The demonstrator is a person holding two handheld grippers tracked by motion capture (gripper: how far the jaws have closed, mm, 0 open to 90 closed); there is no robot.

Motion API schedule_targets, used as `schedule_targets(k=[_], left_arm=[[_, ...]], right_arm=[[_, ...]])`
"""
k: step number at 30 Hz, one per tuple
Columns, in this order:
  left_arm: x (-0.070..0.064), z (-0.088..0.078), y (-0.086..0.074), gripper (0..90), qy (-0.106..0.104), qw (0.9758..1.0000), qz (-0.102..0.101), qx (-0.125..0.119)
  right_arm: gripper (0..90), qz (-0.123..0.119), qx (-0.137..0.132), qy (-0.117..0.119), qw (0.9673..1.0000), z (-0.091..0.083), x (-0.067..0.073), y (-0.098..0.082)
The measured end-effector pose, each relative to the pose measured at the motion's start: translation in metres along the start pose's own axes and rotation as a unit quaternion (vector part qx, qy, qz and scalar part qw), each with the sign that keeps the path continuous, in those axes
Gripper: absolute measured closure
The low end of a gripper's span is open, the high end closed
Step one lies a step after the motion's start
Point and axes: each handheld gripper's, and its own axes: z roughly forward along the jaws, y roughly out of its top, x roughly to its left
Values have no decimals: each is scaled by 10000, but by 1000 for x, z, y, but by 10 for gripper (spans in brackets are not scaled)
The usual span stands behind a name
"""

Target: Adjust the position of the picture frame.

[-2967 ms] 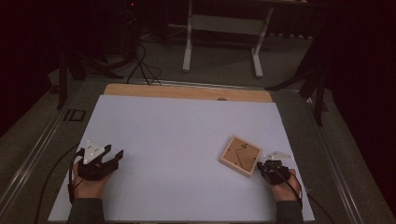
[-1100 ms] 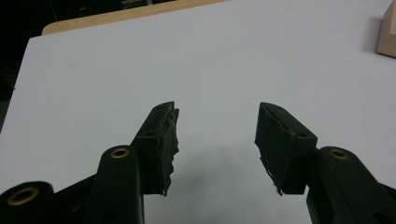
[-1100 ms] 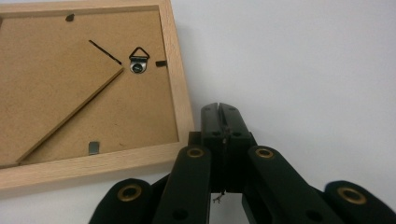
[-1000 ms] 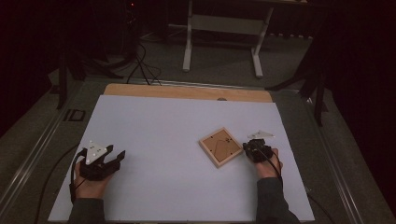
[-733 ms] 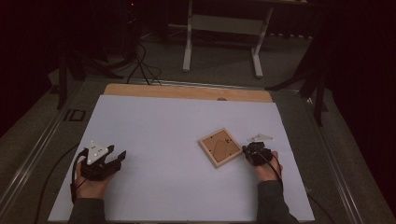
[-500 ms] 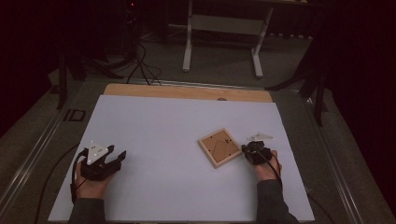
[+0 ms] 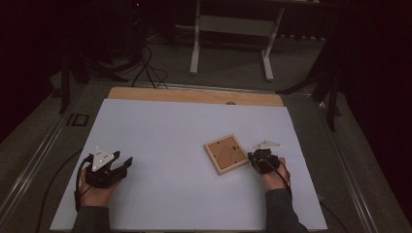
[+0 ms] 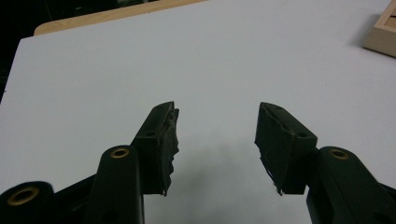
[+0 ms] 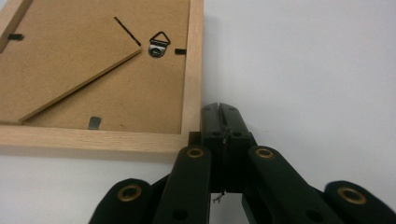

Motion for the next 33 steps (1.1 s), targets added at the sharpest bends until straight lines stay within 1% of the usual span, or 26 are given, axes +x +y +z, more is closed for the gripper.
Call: schedule_targets(k=[11,15,19,20,23,26,28,33], left_arm=[[-3,1,1,480,-40,10000,38,7],[-6,3,2,480,-113,9999,60,11],[-10,6,3,480,-179,9998,84,15],[-11,6,3,480,-222,9997,83,20],[-14,7,4,480,-422,9991,-19,-16],[-17,8,5,480,-504,9987,-11,-19],[-19,9,6,480,-578,9983,-47,-27],[-25,13,7,480,-679,9977,31,3]], right_arm=[[900,-157,-25,149,9998,0,13,1],[900,-207,-31,239,9995,1,20,3],[900,-287,-46,278,9992,1,26,4],[900,-286,-39,289,9992,1,27,4],[900,-301,-55,321,9990,3,30,5],[900,-321,-75,364,9988,4,34,6],[900,-341,-80,405,9986,6,38,8],[900,-362,-95,443,9983,8,42,11]])
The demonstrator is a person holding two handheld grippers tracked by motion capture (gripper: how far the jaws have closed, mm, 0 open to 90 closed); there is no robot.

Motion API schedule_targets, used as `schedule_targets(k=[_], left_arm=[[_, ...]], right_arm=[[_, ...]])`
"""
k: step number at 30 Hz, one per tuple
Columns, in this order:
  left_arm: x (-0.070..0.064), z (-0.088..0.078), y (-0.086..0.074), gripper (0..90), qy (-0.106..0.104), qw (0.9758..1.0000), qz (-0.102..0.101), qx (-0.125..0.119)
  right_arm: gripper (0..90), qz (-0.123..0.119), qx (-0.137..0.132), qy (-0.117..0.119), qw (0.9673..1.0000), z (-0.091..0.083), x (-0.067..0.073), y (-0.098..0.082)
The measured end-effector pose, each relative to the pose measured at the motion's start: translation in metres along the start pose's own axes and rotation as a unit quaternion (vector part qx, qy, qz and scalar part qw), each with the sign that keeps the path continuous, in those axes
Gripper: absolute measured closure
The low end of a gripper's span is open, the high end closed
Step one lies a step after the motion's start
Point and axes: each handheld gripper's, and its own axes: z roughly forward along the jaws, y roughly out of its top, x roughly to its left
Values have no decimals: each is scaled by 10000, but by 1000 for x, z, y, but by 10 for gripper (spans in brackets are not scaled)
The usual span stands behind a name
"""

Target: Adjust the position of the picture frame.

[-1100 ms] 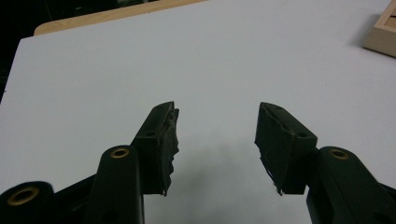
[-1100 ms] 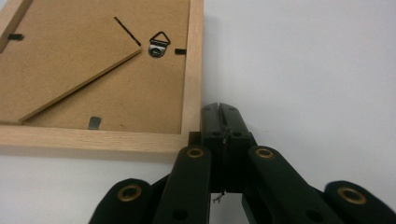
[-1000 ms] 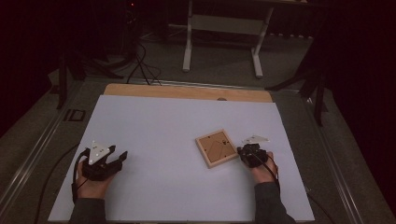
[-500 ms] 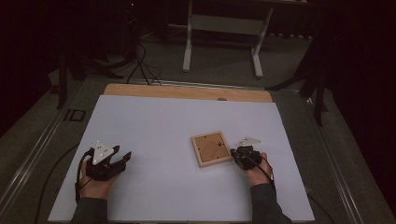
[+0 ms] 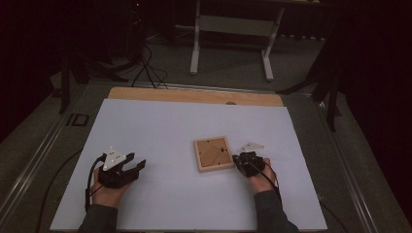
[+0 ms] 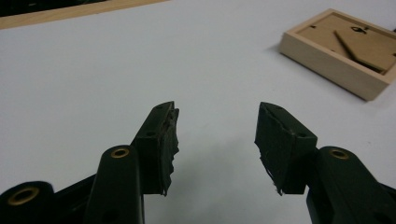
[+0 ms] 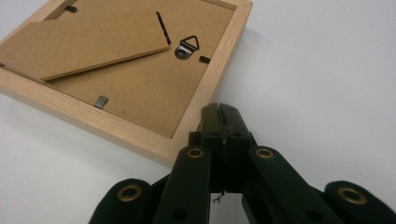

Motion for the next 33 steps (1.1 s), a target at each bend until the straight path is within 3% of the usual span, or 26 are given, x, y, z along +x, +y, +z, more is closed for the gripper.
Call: schedule_targets(k=[8,16,26,33], left_arm=[[-21,14,3,480,-325,9992,208,116],[-45,36,11,483,-635,9966,488,219],[-66,71,14,495,-960,9899,789,684],[-72,88,15,550,-1019,9867,918,869]], right_arm=[[900,3,-64,134,9999,8,11,6],[900,-54,-108,248,9996,18,23,13],[900,-148,-28,307,9994,29,32,17],[900,-282,-7,377,9989,36,40,24]])
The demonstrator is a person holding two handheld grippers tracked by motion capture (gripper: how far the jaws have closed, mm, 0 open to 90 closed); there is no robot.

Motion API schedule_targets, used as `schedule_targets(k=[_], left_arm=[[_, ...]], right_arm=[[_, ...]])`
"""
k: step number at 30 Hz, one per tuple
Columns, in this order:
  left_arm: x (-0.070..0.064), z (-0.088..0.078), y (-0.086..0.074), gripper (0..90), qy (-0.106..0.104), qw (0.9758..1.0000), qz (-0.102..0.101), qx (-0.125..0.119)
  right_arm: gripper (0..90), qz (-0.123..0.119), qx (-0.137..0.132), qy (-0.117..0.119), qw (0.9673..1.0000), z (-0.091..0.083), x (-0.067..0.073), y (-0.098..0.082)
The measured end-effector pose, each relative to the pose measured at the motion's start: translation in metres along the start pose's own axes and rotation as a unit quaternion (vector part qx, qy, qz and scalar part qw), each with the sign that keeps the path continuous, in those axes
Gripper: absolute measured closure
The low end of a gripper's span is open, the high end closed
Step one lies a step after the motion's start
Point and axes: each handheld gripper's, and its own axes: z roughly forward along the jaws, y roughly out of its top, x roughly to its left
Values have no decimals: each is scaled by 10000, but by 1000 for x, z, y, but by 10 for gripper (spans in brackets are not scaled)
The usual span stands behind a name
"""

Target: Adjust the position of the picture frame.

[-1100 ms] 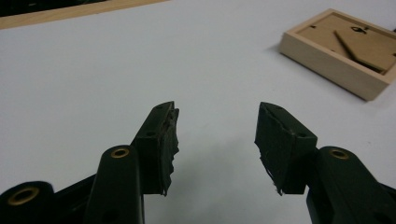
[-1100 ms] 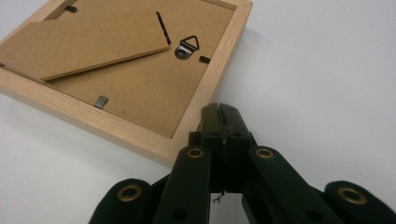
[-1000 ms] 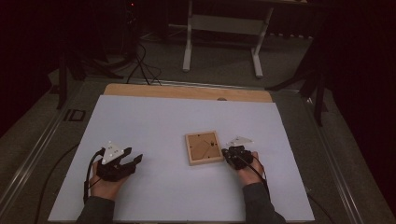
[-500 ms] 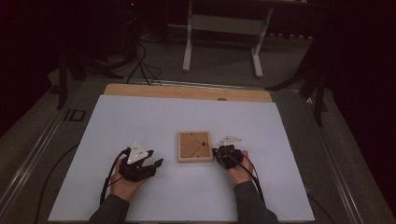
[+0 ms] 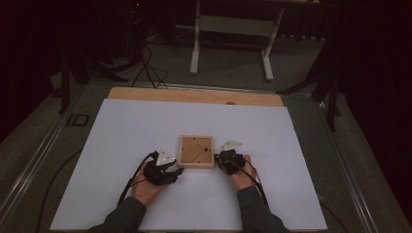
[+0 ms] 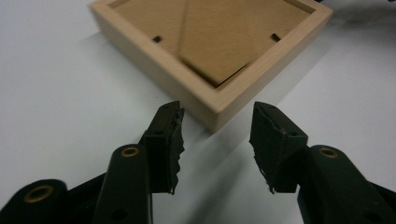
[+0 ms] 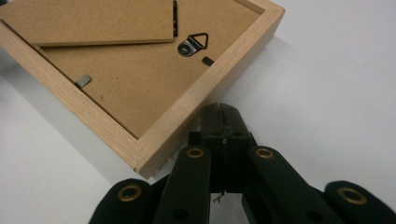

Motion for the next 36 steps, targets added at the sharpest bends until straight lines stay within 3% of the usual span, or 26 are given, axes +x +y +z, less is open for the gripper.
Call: schedule_targets(k=[6,19,26,36], left_arm=[[5,-1,-1,624,151,9998,-118,77],[7,-2,-3,630,258,9995,-184,55],[7,-4,-4,585,219,9995,-236,71],[7,-16,-4,545,249,9993,-286,-67]], right_arm=[[900,-30,21,-18,10000,6,3,7],[900,-20,10,40,10000,8,6,12],[899,-76,-306,26,9995,-9,10,12],[899,-87,-680,235,9974,-21,17,5]])
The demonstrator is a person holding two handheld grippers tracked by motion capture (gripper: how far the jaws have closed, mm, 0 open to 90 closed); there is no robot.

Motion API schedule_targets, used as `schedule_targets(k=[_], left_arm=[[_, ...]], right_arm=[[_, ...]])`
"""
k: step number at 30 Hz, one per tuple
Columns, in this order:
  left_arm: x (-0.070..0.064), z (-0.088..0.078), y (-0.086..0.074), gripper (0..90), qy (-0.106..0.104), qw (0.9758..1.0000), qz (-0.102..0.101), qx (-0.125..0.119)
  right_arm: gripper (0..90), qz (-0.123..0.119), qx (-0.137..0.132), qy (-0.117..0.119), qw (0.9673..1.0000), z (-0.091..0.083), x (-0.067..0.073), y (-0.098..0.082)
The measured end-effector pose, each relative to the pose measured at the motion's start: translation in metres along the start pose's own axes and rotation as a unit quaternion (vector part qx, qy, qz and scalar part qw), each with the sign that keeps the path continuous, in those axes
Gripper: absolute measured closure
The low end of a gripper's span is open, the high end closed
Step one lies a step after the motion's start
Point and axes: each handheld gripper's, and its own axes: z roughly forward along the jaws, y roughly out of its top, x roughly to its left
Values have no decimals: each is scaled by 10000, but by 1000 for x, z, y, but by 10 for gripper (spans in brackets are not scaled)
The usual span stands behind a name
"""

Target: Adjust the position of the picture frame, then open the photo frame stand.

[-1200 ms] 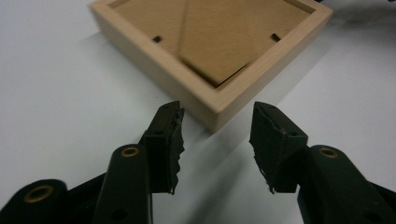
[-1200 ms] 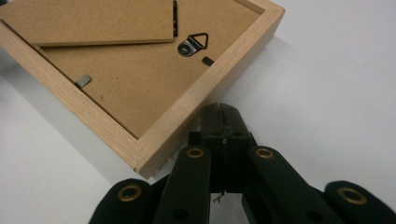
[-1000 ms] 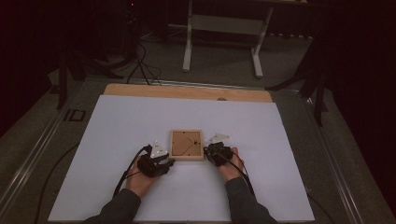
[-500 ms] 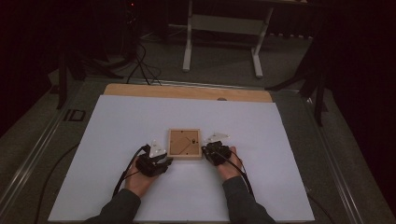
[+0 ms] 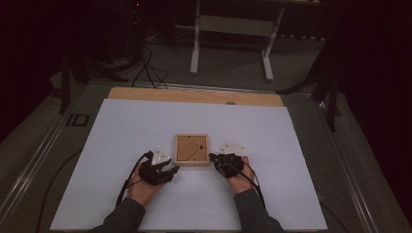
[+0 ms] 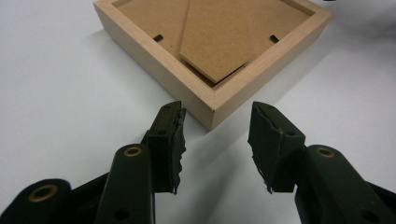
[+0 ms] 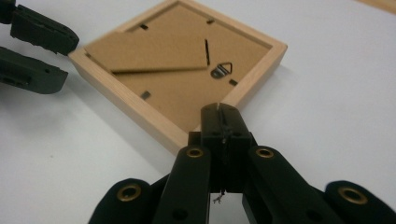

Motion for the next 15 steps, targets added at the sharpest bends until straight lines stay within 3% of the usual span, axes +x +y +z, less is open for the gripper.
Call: schedule_targets(k=[15], left_arm=[[5,-12,1,523,28,9997,-139,-208]], right_arm=[[899,-123,-73,86,9999,2,7,0]])
